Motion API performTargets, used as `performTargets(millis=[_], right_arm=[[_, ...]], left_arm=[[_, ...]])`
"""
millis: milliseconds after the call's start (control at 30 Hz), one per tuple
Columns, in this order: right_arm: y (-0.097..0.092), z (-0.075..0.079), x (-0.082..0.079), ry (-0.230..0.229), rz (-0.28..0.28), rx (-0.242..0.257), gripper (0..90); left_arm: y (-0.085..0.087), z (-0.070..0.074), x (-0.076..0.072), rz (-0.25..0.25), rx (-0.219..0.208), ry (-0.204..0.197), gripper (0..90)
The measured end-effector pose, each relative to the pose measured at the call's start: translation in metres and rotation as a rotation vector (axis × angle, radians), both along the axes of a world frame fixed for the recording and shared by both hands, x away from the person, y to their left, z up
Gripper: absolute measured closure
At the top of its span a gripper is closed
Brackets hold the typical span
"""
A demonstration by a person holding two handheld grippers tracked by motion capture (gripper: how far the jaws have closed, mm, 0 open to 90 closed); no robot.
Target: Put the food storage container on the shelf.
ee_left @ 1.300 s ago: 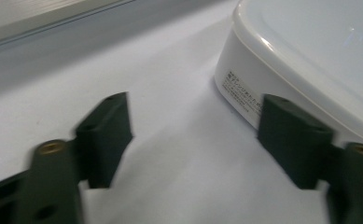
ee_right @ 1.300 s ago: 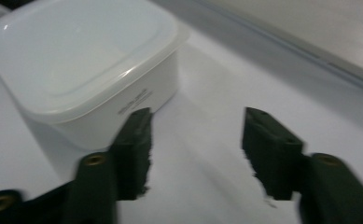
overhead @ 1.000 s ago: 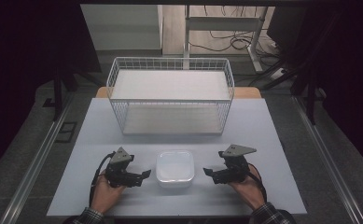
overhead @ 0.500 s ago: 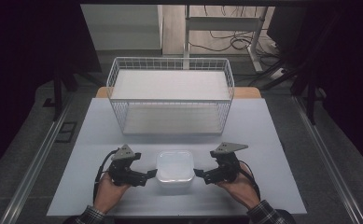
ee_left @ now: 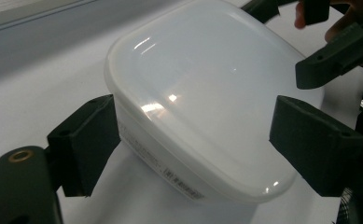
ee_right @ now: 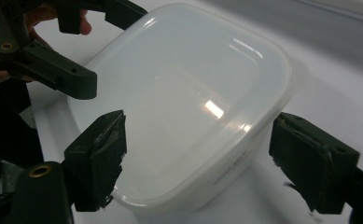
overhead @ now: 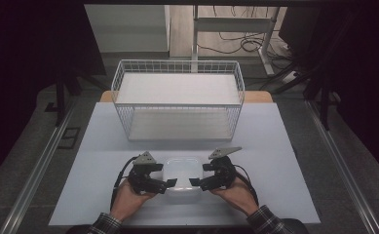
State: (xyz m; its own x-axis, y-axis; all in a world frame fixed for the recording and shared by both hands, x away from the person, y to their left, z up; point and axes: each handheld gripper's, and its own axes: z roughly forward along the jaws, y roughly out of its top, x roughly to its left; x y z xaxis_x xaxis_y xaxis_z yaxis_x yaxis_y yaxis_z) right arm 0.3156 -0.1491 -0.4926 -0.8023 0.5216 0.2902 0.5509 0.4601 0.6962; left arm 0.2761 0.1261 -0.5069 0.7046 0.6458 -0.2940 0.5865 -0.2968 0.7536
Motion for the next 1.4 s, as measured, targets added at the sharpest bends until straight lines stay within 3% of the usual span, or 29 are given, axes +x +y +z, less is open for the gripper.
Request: performTargets(millis=[33, 100, 233, 400, 567, 667, 733, 867, 1067, 1400], right_arm=[[0.000, 0.001, -0.001, 0.007, -0.001, -0.006, 20.4], [-0.001, 0.003, -0.005, 0.014, -0.004, -0.022, 25.3], [-0.010, 0.008, -0.013, 0.046, -0.041, 0.002, 46.2], [-0.020, 0.012, -0.019, 0.074, -0.089, 0.036, 61.7], [-0.022, 0.017, -0.022, 0.025, -0.127, 0.058, 75.0], [-0.023, 0.015, -0.022, 0.011, -0.153, 0.070, 78.2], [-0.021, 0.015, -0.024, -0.037, -0.159, 0.041, 78.3], [-0.020, 0.016, -0.021, -0.063, -0.173, 0.064, 78.4], [-0.019, 0.022, -0.010, -0.095, -0.174, 0.078, 78.3], [-0.015, 0.027, 0.026, -0.139, -0.197, 0.082, 77.9]], left_arm=[[0.000, 0.001, -0.002, 0.001, 0.004, 0.000, 17.4], [0.004, 0.002, -0.005, 0.000, -0.020, 0.048, 24.0], [0.014, 0.004, -0.012, 0.021, -0.058, 0.079, 44.1], [0.016, 0.010, -0.018, 0.053, -0.065, 0.077, 59.0], [0.022, 0.010, -0.020, 0.114, -0.128, 0.053, 74.3], [0.021, 0.010, -0.021, 0.130, -0.123, 0.041, 79.5], [0.019, 0.011, -0.021, 0.148, -0.114, 0.031, 79.5], [0.020, 0.010, -0.017, 0.163, -0.128, 0.029, 79.6], [0.020, 0.019, -0.005, 0.177, -0.123, -0.013, 79.5], [0.020, 0.028, 0.038, 0.188, -0.105, -0.044, 79.3]])
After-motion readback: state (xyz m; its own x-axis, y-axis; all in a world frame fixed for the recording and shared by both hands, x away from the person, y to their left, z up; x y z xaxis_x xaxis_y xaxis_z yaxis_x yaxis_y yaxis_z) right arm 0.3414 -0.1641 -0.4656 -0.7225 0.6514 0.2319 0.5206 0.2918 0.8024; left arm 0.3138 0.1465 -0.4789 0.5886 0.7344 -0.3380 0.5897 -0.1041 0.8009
